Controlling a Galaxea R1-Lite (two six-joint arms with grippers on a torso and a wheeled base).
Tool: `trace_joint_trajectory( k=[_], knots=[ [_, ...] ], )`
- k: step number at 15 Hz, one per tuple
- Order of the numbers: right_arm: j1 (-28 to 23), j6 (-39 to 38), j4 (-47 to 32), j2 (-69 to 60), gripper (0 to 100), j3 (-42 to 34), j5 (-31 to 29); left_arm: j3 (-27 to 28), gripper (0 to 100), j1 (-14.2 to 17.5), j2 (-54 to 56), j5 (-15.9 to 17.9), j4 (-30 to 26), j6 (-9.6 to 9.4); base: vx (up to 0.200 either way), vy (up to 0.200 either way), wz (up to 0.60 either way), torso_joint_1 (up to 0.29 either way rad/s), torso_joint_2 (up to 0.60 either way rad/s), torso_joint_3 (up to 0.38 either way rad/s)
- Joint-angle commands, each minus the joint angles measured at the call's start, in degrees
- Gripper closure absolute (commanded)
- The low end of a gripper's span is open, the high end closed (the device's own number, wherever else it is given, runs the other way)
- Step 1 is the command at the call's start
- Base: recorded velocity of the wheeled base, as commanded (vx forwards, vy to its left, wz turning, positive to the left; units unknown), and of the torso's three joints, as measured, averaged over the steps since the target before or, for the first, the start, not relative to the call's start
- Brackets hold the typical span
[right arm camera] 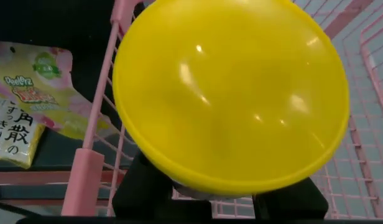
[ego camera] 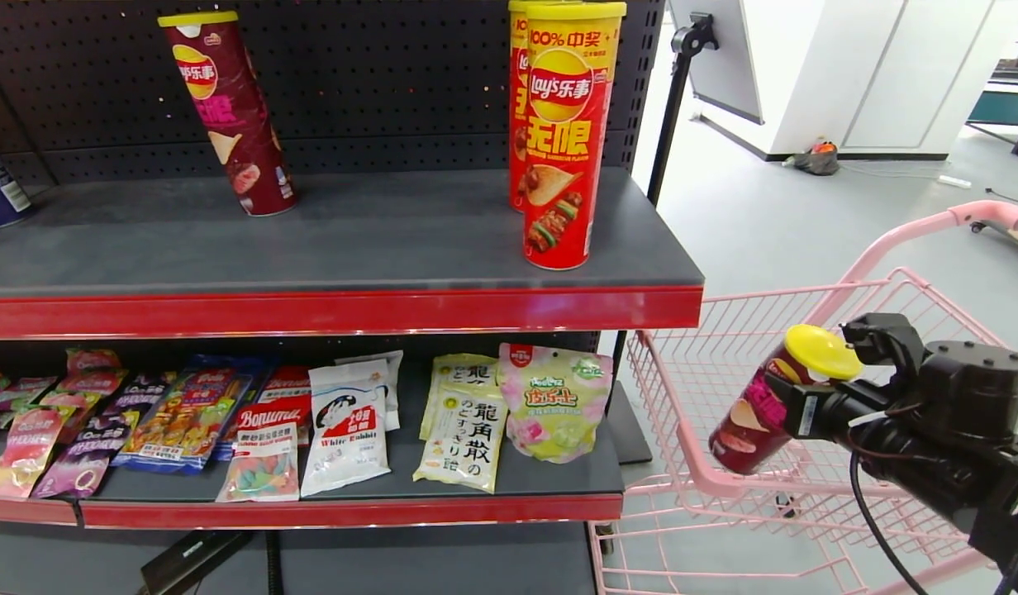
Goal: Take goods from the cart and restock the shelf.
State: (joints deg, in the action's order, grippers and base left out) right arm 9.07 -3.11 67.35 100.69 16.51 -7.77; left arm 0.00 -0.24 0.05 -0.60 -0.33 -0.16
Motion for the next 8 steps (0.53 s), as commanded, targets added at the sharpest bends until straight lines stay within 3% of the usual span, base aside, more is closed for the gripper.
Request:
trace_joint_trajectory(
  k=[1, 3, 6, 7, 8],
  knots=[
    [-0.19, 1.44, -0.73, -4.54, 100, 2.48, -0.14, 0.00, 0, -0.02, -0.05, -0.02, -0.02, -0.02, 0.000, 0.000, 0.00, 0.000, 0.00, 0.000],
    [-0.37, 5.04, -20.16, -16.23, 100, 15.05, -4.72, 0.00, 0, -0.02, -0.05, -0.02, -0.02, -0.02, 0.000, 0.000, 0.00, 0.000, 0.00, 0.000],
    [-0.81, 5.48, -48.81, -28.18, 100, 30.16, -6.03, 0.00, 0, -0.02, -0.05, -0.02, -0.02, -0.02, 0.000, 0.000, 0.00, 0.000, 0.00, 0.000],
    [-0.81, 5.39, -56.37, -31.79, 100, 33.15, -4.36, 0.00, 0, -0.02, -0.05, -0.02, -0.02, -0.02, 0.000, 0.000, 0.00, 0.000, 0.00, 0.000],
    [-1.16, 5.39, -57.60, -33.99, 100, 32.98, -2.08, 0.00, 0, -0.02, -0.05, -0.02, -0.02, -0.02, 0.000, 0.000, 0.00, 0.000, 0.00, 0.000]
  ],
)
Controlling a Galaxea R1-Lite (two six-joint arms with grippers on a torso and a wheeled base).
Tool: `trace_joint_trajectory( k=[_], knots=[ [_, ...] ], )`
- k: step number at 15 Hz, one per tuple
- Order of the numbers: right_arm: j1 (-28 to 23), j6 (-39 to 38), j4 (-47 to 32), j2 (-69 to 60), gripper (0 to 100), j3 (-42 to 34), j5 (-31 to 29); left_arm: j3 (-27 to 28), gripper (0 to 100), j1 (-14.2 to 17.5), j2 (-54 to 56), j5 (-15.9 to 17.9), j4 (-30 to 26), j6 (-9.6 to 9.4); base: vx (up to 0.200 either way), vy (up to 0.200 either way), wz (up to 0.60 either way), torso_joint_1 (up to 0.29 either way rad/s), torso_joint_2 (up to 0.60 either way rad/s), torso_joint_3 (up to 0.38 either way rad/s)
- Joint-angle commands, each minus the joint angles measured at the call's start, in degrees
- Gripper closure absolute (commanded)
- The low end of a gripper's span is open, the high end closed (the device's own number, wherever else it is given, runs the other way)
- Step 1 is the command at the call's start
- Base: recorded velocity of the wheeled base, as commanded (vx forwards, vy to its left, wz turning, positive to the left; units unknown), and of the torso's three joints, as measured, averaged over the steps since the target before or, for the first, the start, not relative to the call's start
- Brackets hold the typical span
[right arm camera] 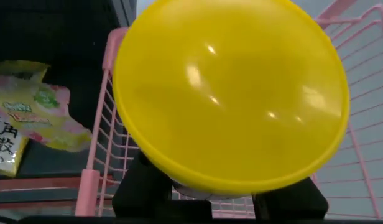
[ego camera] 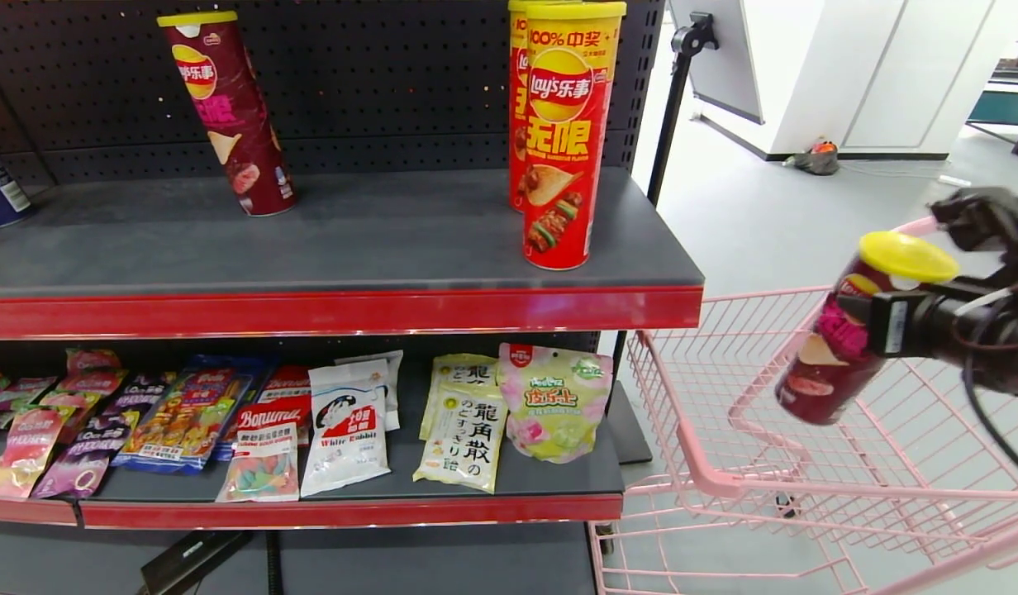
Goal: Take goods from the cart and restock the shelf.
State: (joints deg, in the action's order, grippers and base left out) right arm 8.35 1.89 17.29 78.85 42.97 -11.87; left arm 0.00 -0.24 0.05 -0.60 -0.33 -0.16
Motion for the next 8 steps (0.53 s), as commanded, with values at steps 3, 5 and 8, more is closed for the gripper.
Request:
trace_joint_trajectory(
  k=[3, 5, 8],
  knots=[
    [-1.41, 0.75, -7.79, -20.05, 100, 0.27, 5.19, 0.00, 0, -0.02, -0.05, -0.02, -0.02, -0.02, 0.000, 0.000, 0.00, 0.000, 0.00, 0.000],
    [-1.67, 1.71, -8.59, -27.87, 100, -3.95, 5.90, 0.00, 0, -0.02, -0.05, -0.02, -0.02, -0.02, 0.000, 0.000, 0.00, 0.000, 0.00, 0.000],
    [-2.46, 3.30, -22.82, -40.70, 100, -5.97, 5.90, 0.00, 0, -0.02, -0.05, -0.02, -0.02, -0.02, 0.000, 0.000, 0.00, 0.000, 0.00, 0.000]
  ],
)
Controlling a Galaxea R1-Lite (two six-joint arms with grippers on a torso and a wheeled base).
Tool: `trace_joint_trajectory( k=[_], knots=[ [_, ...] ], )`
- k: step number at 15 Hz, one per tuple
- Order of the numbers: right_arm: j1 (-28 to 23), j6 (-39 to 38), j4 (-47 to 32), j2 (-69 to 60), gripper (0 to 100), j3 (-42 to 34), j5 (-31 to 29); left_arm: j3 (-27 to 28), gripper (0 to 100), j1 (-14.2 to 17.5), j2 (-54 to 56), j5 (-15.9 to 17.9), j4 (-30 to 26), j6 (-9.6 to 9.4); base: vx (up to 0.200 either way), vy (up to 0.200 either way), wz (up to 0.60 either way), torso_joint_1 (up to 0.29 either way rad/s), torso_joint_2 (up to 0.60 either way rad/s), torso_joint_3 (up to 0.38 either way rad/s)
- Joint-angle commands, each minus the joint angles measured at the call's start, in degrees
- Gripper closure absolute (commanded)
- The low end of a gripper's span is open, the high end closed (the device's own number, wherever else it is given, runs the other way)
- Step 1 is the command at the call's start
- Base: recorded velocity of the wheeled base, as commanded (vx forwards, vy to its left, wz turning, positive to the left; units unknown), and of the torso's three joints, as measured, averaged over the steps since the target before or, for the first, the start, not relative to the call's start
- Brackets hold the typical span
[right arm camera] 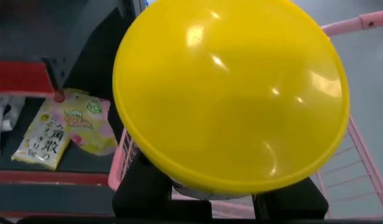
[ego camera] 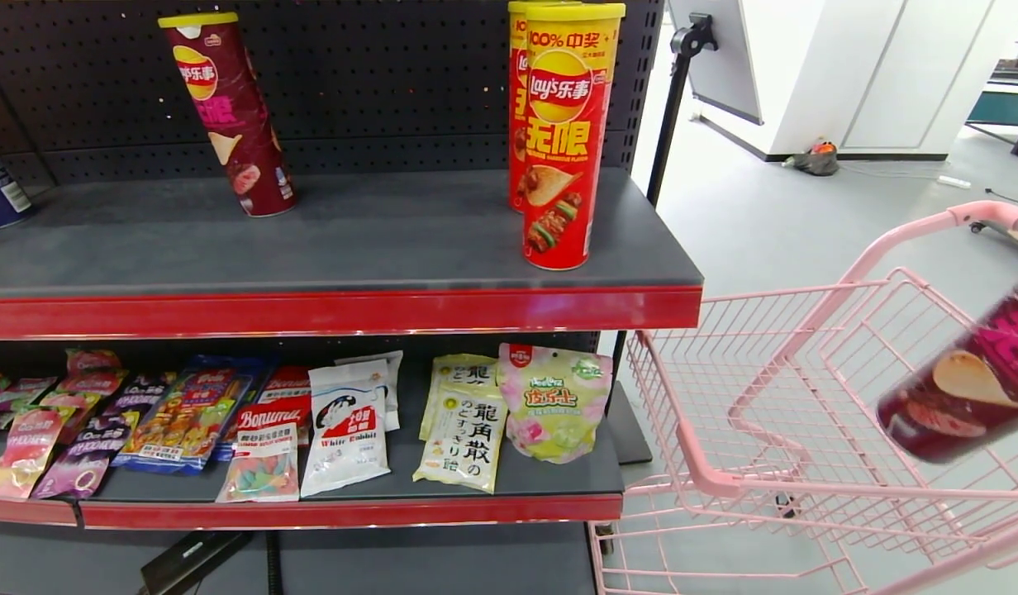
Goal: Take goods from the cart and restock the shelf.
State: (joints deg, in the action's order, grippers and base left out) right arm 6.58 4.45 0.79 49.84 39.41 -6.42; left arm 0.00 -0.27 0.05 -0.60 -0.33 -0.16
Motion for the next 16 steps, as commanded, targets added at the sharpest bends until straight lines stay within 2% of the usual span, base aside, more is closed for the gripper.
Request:
trace_joint_trajectory(
  k=[1, 7, 16],
  knots=[
    [-0.69, 0.82, -8.61, -13.62, 100, -2.76, 0.10, 0.00, 0, 0.00, -0.05, -0.02, -0.02, -0.02, 0.000, 0.000, 0.00, 0.000, 0.00, 0.000],
    [-1.22, 2.14, -9.58, -17.93, 100, -5.31, -0.26, 0.00, 0, 0.00, -0.05, -0.02, -0.02, -0.02, 0.000, 0.000, 0.00, 0.008, -0.02, -0.016],
    [-1.22, 2.05, -9.23, -17.84, 100, -8.21, -0.17, 0.00, 0, 0.00, -0.05, -0.02, -0.02, -0.02, 0.000, 0.000, 0.00, 0.172, -0.51, -0.322]
  ],
)
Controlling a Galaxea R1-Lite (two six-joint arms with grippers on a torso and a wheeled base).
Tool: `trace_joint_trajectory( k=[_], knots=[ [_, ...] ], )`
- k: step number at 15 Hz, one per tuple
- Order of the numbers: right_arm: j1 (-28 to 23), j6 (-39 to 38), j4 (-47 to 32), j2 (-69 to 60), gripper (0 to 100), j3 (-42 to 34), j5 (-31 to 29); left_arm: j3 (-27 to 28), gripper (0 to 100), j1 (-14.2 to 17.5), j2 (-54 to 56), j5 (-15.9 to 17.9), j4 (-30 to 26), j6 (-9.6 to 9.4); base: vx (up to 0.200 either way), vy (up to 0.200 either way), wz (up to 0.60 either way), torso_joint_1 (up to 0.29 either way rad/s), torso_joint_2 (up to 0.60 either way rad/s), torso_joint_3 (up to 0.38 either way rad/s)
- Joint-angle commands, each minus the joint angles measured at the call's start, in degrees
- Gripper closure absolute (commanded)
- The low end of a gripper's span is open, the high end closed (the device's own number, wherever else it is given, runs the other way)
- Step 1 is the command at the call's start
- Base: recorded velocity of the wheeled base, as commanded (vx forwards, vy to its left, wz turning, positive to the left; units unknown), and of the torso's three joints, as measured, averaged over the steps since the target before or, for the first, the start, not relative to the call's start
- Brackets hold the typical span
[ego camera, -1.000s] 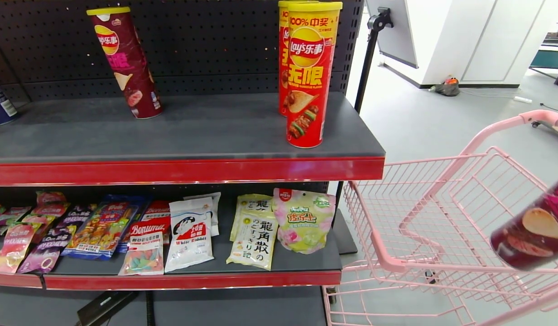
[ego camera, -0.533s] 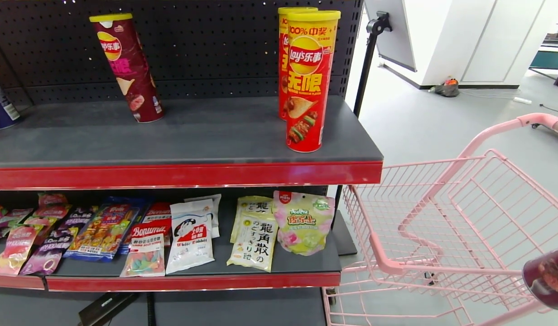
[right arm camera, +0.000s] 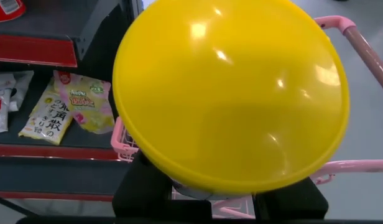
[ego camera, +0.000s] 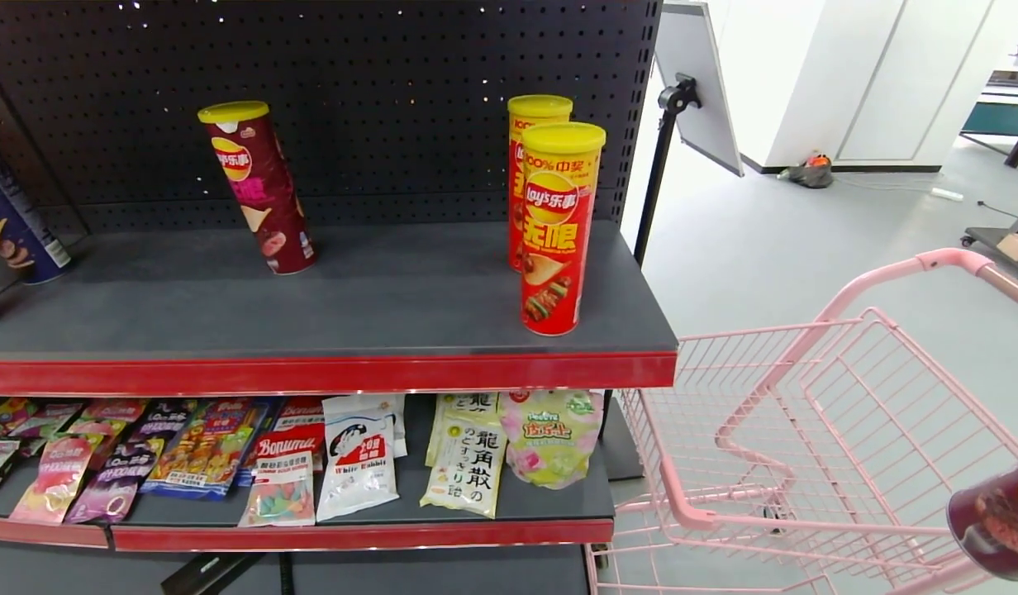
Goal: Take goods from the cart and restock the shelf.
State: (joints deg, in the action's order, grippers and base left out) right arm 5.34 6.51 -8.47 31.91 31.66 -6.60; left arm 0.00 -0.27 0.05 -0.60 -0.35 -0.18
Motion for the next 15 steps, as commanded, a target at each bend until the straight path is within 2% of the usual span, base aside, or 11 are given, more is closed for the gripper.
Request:
trace_joint_trajectory(
  k=[1, 6, 9, 15],
  knots=[
    [0.02, -0.01, 0.03, 0.08, 100, -0.63, 0.00, 0.00, 0, 0.00, -0.05, -0.02, 0.00, 0.01, 0.000, 0.000, 0.00, 0.237, -0.60, -0.369],
    [0.02, -0.09, 0.30, 0.08, 100, -1.69, 0.09, 0.00, 0, 0.00, -0.05, -0.02, 0.00, 0.01, 0.000, 0.000, 0.00, 0.201, -0.49, -0.296],
    [-0.15, -0.01, 0.47, -1.94, 100, -4.15, -0.35, 0.00, 0, 0.00, -0.05, -0.02, 0.00, -0.08, 0.000, 0.000, 0.00, 0.063, -0.15, -0.089],
    [-0.07, -0.36, 0.47, -5.55, 100, -6.43, -0.08, 0.00, 0, 0.00, -0.05, 0.07, 0.00, -0.08, 0.000, 0.200, 0.00, 0.010, -0.01, -0.007]
  ],
)
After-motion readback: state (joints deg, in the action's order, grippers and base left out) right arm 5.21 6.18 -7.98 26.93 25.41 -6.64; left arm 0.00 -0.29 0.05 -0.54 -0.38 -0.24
